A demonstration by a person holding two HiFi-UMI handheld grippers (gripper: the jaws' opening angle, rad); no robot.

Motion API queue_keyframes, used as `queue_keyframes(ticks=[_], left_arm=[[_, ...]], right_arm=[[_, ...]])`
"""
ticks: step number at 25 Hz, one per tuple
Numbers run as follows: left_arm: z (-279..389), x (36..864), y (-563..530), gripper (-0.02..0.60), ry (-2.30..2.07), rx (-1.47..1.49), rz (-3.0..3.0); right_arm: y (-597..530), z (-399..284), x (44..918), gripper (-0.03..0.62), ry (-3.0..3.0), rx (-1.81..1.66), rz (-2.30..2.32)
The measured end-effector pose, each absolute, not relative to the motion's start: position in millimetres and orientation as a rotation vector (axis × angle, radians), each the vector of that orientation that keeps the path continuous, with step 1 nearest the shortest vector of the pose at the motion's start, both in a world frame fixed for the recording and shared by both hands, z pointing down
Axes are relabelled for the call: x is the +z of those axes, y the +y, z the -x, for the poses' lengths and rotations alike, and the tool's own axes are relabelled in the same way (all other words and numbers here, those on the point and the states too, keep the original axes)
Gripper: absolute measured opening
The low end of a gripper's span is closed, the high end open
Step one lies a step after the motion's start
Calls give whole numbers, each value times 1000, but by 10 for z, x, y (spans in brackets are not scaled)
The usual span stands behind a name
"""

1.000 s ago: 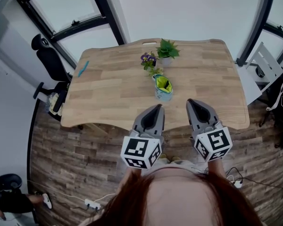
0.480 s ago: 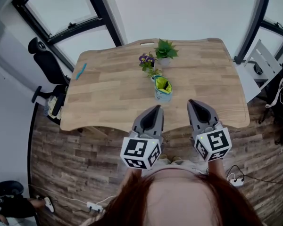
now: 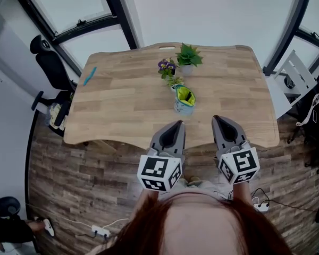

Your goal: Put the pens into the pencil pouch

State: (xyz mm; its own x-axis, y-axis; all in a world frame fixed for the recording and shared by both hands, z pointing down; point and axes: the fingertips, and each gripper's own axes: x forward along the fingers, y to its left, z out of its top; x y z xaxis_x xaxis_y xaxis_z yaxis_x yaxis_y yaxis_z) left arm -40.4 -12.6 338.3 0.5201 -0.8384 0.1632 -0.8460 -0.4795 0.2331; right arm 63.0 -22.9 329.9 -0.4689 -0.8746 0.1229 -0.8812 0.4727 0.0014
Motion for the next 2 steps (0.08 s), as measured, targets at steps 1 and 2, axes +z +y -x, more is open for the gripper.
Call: queue_keyframes(ticks=[1,2], left_arm=[[424,3398,-128,3,-1411,41,-2479],[444,3412,-130,3,-1411,44,-2478]], right_arm=[[-236,-615,3313,0,-2599,96,-1559],[-244,-600,3327,0,-2596,98,-1559]])
